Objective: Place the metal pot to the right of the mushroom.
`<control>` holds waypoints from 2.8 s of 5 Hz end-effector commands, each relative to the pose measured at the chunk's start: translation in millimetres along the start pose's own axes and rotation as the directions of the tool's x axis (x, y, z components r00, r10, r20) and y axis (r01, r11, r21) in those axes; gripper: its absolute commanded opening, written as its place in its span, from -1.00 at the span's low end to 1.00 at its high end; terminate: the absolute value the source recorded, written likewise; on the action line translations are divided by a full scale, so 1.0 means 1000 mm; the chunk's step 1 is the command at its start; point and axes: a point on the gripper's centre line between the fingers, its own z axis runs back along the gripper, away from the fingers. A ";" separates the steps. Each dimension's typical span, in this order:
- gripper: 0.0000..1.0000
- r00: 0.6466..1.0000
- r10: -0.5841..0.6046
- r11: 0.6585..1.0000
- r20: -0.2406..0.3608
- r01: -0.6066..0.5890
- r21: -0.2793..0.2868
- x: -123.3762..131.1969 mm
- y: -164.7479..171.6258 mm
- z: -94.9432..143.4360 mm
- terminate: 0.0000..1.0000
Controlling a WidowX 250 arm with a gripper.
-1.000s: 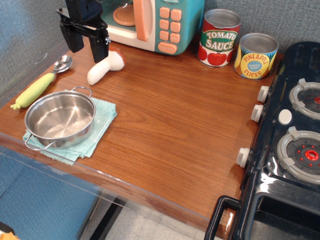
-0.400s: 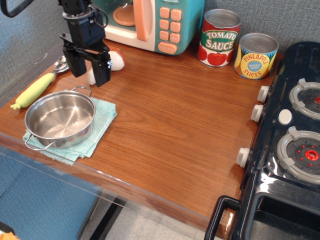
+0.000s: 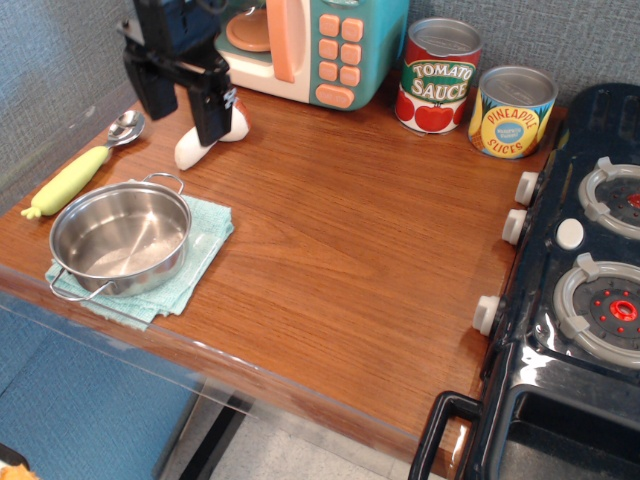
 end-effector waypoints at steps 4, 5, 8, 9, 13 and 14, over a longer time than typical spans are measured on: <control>1.00 0.957 -0.023 0.989 -0.290 0.064 0.133 -0.084 -0.037 -0.050 -1.00; 1.00 0.944 -0.057 0.985 -0.324 0.107 0.138 -0.086 -0.041 -0.061 -1.00; -1.00 0.960 -0.084 0.987 -0.268 0.117 0.111 -0.086 -0.045 -0.055 -1.00; -1.00 0.968 -0.086 0.990 -0.237 0.109 0.087 -0.083 -0.048 -0.048 -1.00; -1.00 0.988 -0.137 0.990 -0.075 0.133 -0.048 -0.042 -0.074 -0.020 -1.00; -1.00 0.986 -0.160 0.986 -0.036 0.157 -0.063 -0.011 -0.087 -0.020 -1.00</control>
